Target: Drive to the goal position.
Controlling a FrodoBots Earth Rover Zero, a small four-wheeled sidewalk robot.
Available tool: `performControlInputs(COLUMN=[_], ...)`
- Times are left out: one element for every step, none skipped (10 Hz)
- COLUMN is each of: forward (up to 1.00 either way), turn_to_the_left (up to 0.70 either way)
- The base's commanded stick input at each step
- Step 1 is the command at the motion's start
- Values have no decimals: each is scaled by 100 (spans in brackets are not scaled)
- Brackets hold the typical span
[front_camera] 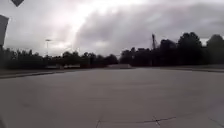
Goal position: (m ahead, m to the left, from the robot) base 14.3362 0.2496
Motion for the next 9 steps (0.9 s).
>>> performControlInputs(forward=[70,70,70,70,70,65,52,39,25], turn_to_the_left=[2,2,2,2,2,2,3,3,4])
